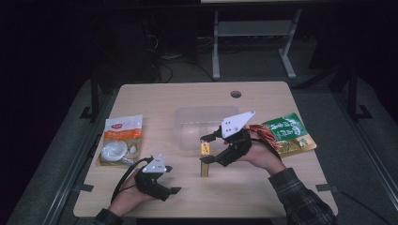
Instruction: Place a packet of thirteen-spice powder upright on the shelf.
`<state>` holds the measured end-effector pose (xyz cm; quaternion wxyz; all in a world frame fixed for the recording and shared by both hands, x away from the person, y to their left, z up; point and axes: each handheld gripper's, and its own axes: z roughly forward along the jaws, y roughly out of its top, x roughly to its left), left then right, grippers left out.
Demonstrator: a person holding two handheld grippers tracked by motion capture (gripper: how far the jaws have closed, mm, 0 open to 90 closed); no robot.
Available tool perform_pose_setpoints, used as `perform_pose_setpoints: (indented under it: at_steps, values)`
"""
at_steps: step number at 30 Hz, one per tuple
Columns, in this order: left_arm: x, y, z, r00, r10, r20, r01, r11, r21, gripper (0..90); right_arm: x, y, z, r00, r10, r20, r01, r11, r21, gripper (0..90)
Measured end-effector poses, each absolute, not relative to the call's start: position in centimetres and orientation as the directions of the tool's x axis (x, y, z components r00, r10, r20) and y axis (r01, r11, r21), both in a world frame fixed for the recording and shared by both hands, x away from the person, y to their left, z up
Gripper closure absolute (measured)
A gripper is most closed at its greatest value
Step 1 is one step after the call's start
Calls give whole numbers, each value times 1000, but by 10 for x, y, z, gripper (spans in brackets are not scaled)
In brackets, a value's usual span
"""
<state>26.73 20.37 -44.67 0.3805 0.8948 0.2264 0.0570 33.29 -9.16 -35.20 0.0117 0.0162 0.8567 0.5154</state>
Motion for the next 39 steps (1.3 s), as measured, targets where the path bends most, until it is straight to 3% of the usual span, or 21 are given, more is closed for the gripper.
perform_pose_setpoints:
  at_steps: [27,39]
  values:
    - [270,206,-448,891,446,-81,369,-610,701,176,395,-91,-313,-997,47,-56,-26,490,871,318]
    - [257,212,-450,888,451,-86,375,-605,702,176,427,-91,-316,-997,54,-57,-23,490,871,318]
